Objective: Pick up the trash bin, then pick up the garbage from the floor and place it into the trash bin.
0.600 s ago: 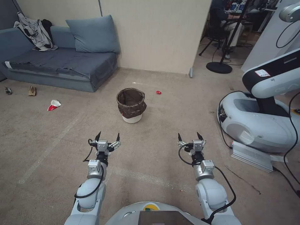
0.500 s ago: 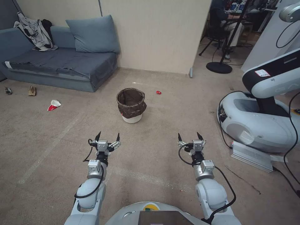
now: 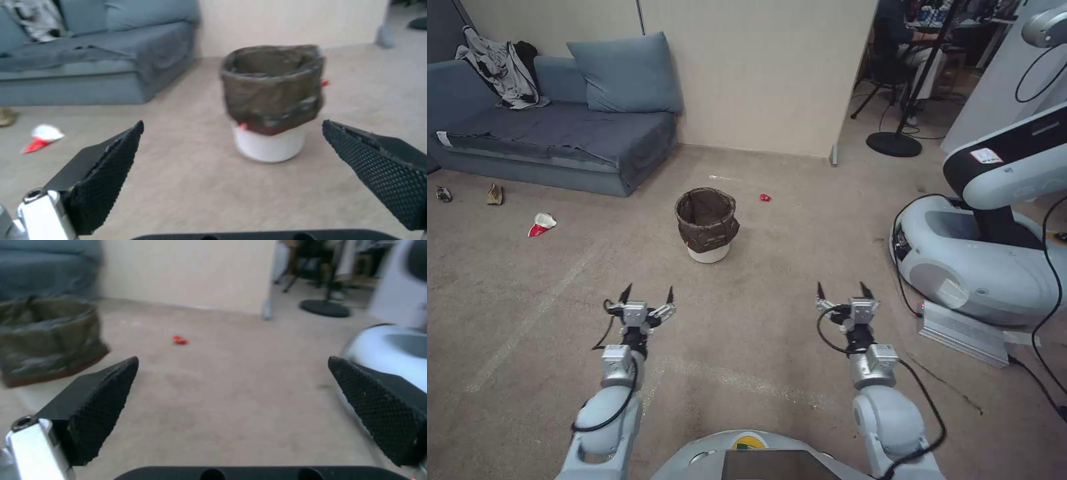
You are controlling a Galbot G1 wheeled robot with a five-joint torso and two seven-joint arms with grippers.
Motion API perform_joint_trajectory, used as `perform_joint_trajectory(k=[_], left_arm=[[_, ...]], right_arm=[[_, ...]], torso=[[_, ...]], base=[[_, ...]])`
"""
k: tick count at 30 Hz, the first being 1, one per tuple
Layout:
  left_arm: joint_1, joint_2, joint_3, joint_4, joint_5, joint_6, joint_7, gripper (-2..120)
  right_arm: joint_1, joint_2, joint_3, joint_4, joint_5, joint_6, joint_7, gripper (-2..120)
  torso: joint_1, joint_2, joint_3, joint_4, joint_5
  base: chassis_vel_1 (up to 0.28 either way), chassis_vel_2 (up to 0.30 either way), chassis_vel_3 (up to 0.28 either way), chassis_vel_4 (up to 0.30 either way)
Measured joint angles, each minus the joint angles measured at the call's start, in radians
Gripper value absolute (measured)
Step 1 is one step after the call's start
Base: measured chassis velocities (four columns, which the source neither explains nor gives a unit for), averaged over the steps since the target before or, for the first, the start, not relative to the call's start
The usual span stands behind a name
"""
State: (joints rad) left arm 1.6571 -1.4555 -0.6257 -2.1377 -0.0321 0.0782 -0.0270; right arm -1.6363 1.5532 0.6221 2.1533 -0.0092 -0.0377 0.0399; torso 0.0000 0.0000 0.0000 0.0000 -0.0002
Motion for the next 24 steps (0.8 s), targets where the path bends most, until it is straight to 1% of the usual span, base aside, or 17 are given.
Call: perform_joint_trajectory(k=[1,3,4,6,7,8,11,13,19,24], left_arm=[[0.0,0.0,0.0,0.0,0.0,0.0,0.0,100],[0.068,0.029,-0.048,-0.089,-0.022,0.05,-0.018,100],[0.097,0.041,-0.068,-0.125,-0.031,0.071,-0.026,100],[0.108,0.046,-0.076,-0.14,-0.035,0.079,-0.029,100],[0.151,0.064,-0.107,-0.192,-0.052,0.109,-0.036,100],[0.162,0.07,-0.115,-0.201,-0.058,0.117,-0.036,100],[0.171,0.073,-0.12,-0.204,-0.063,0.125,-0.035,100],[0.173,0.074,-0.121,-0.205,-0.064,0.128,-0.033,100],[0.173,0.073,-0.119,-0.2,-0.071,0.143,-0.031,100],[0.172,0.072,-0.118,-0.196,-0.071,0.14,-0.036,100]], right_arm=[[0.0,0.0,0.0,0.0,0.0,0.0,0.0,100],[-0.053,0.033,0.045,0.096,-0.009,-0.024,0.026,100],[-0.07,0.045,0.06,0.127,-0.012,-0.032,0.035,100],[-0.076,0.048,0.065,0.138,-0.013,-0.035,0.038,100],[-0.088,0.056,0.075,0.158,-0.013,-0.039,0.042,100],[-0.09,0.057,0.076,0.158,-0.012,-0.04,0.041,100],[-0.091,0.058,0.076,0.158,-0.009,-0.041,0.039,100],[-0.091,0.058,0.076,0.158,-0.008,-0.044,0.038,100],[-0.096,0.057,0.073,0.158,-0.007,-0.062,0.033,100],[-0.099,0.056,0.072,0.159,-0.007,-0.085,0.028,100]], torso=[[0.0,0.0,0.0,0.0,0.0],[0.0,0.0,0.0,0.0002,0.0],[0.0,0.0,0.0,-0.0001,-0.0002],[0.0,0.0,0.0,-0.0003,-0.0003],[0.0,0.0,0.0,0.0001,0.0004],[0.0,0.0,0.0,0.0003,0.0008],[0.0,0.0,0.0,0.0002,-0.0004],[0.0,0.0,0.0,-0.0001,0.0002],[0.0,0.0,0.0,-0.0001,0.0],[0.0,0.0,0.0,0.0,0.0001]], base=[[0.0,0.0,0.0,0.0],[0.0,0.0,0.0,0.0],[0.0,0.0,0.0,0.0],[0.0,0.0,0.0,0.0],[0.0,0.0,0.0,0.0],[0.0,0.0,0.0,0.0],[0.0,0.0,0.0,0.0],[0.0,0.0,0.0,0.0],[0.0,0.0,0.0,0.0],[0.0,0.0,0.0,0.0]])
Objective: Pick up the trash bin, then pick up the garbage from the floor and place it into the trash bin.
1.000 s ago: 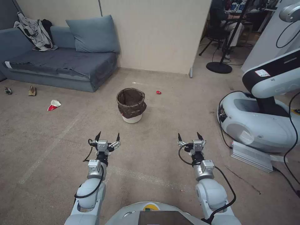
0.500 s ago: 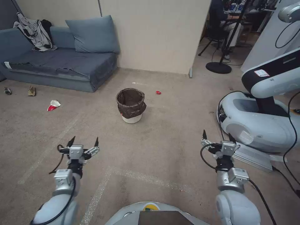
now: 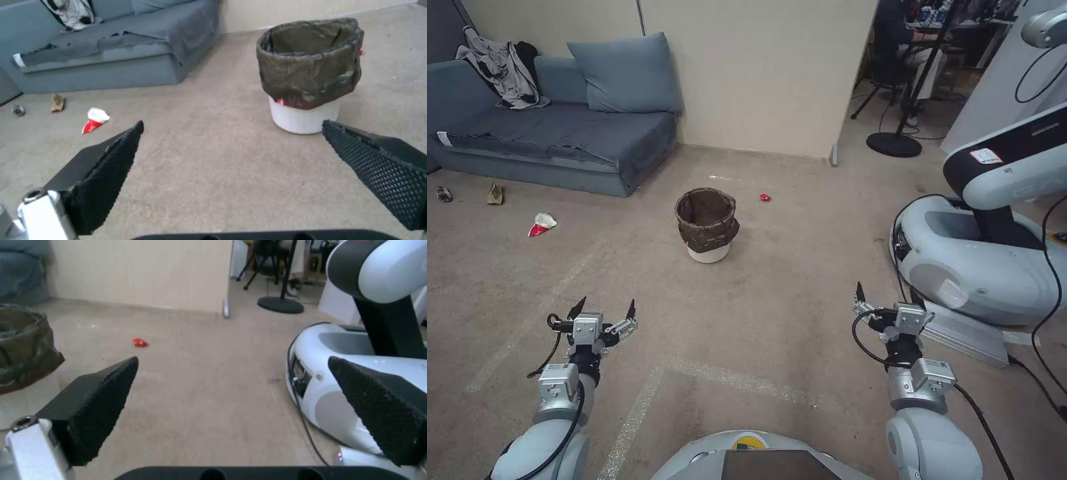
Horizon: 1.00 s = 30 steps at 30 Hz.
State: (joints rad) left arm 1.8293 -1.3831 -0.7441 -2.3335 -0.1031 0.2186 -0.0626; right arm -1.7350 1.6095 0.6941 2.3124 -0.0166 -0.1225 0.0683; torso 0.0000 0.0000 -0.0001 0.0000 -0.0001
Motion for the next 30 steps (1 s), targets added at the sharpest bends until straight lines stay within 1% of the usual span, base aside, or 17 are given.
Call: perform_joint_trajectory(k=[7,10,13,23,30], left_arm=[[-0.006,0.0,0.008,-0.003,-0.006,-0.023,-0.005,100],[-0.009,0.001,0.012,-0.008,-0.007,-0.028,-0.012,100],[-0.009,0.002,0.011,-0.012,-0.008,-0.029,-0.013,100],[-0.008,0.004,0.007,-0.023,-0.008,-0.029,-0.013,100],[-0.007,0.005,0.007,-0.024,-0.006,-0.03,-0.01,100]], right_arm=[[-0.001,0.0,0.003,0.001,0.001,-0.005,-0.029,100],[0.0,-0.001,0.009,0.002,0.005,-0.004,-0.075,100],[0.002,-0.001,0.011,0.007,0.014,-0.009,-0.087,100],[0.002,-0.001,0.009,0.01,0.023,-0.012,-0.087,100],[0.001,-0.001,0.007,0.009,0.022,-0.011,-0.083,100]], torso=[[0.0,0.0,0.0,0.0,0.0],[0.0,0.0,0.0,0.0,0.0001],[0.0,0.0,0.0,0.0,0.0],[0.0,0.0,0.0,0.0,0.0002],[0.0,0.0,0.0,0.0001,0.0002]], base=[[0.0,0.0,0.0,0.0],[0.0,0.0,0.0,0.0],[0.0,0.0,0.0,0.0],[0.0,0.0,0.0,0.0],[-0.107,0.084,0.101,-0.09]])
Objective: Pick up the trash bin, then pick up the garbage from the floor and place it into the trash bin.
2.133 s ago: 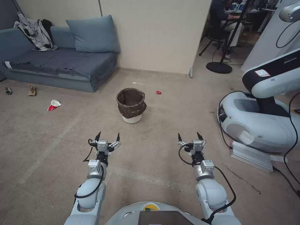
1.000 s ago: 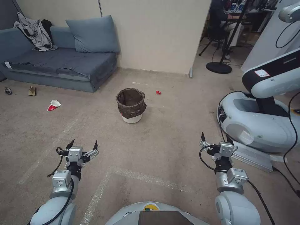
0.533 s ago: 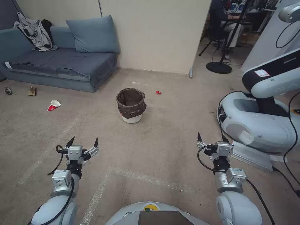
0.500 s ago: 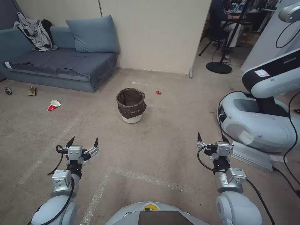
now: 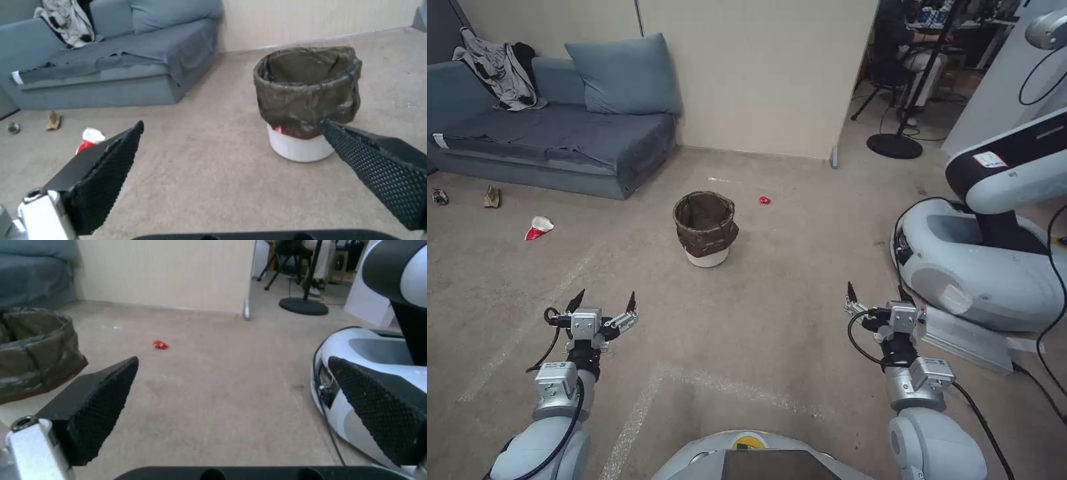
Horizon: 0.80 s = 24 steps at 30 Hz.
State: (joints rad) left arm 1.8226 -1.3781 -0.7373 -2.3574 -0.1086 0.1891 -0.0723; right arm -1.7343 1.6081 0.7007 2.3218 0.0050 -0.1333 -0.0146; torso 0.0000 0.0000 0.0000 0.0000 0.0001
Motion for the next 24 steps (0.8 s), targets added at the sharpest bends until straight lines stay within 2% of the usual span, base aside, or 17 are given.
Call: perform_joint_trajectory(k=[24], left_arm=[[-0.006,-0.001,-0.011,0.02,-0.003,-0.004,0.007,100]], right_arm=[[0.002,0.0,-0.005,-0.007,-0.016,0.003,0.002,100]], torso=[[0.0,0.0,0.0,-0.0001,-0.0001]], base=[[-0.082,0.08,0.083,-0.079]])
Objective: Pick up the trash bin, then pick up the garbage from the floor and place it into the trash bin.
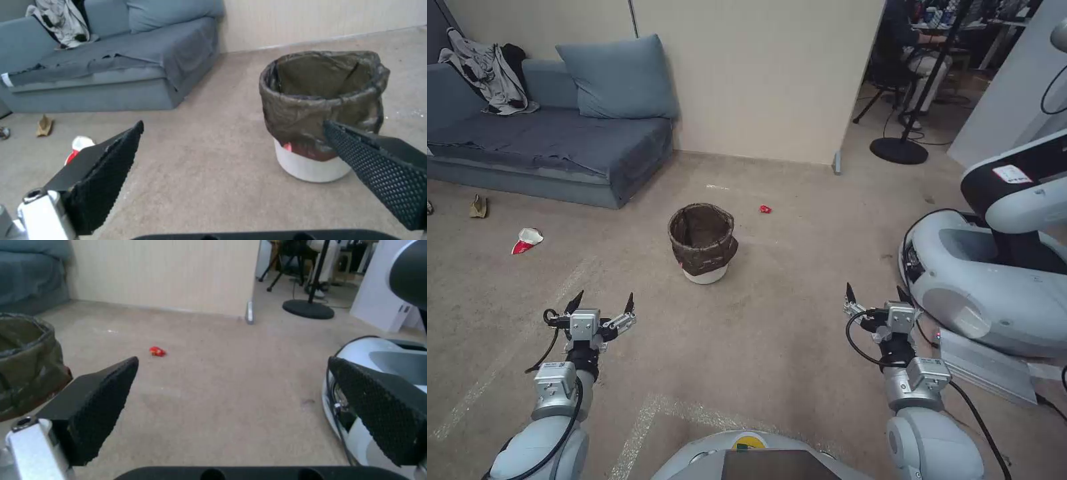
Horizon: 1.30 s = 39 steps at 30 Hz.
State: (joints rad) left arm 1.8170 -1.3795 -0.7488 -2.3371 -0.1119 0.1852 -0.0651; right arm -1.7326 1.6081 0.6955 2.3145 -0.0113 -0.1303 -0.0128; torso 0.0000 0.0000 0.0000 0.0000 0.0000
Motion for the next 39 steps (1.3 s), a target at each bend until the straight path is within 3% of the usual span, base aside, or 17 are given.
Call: perform_joint_trajectory(k=[39], left_arm=[[0.003,-0.005,0.005,-0.005,0.009,0.003,0.007,100]], right_arm=[[0.008,0.0,-0.001,-0.022,0.006,0.012,-0.001,100]], torso=[[0.0,0.0,0.0,0.0,0.0]], base=[[-0.091,0.09,0.097,-0.094]])
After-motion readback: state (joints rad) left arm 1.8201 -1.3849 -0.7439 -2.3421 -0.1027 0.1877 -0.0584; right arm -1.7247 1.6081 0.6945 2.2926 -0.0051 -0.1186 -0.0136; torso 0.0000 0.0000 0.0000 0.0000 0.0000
